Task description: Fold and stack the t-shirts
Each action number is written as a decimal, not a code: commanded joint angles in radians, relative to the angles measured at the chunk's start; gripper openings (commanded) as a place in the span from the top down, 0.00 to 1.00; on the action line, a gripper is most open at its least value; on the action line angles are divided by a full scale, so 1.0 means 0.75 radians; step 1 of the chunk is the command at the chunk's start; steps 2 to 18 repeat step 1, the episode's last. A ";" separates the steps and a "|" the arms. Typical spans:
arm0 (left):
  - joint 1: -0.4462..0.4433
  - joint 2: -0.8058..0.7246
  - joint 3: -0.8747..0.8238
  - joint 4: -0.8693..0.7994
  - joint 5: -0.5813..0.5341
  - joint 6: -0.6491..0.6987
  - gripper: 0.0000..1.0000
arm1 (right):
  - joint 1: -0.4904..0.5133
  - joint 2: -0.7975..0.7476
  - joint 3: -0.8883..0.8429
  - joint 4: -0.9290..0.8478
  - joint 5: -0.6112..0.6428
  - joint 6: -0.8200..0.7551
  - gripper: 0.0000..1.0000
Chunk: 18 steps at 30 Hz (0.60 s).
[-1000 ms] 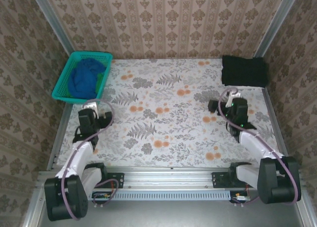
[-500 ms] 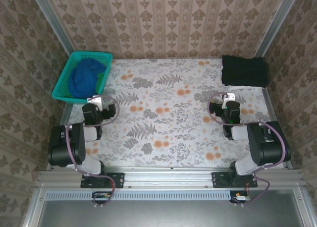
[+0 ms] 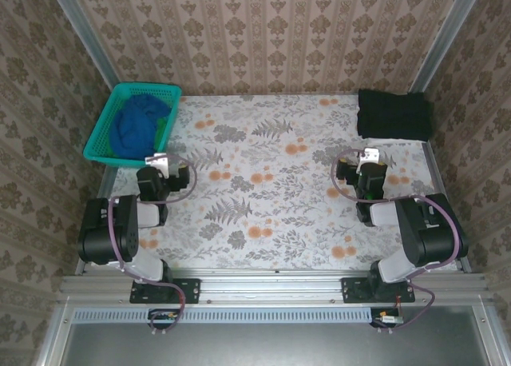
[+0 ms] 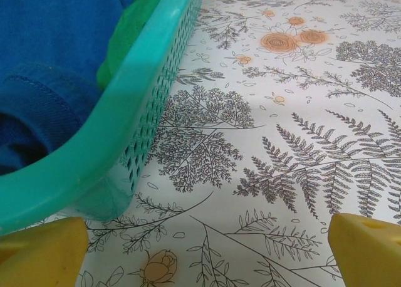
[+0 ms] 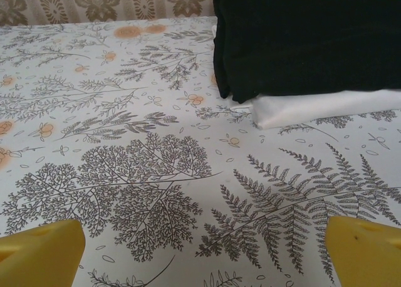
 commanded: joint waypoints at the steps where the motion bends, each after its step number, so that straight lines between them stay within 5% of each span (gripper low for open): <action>1: -0.004 -0.016 0.028 0.041 -0.009 0.032 0.00 | -0.006 0.000 0.018 0.042 0.025 -0.013 0.00; 18: -0.004 -0.016 0.028 0.041 -0.009 0.032 0.00 | -0.006 0.000 0.018 0.042 0.025 -0.013 0.00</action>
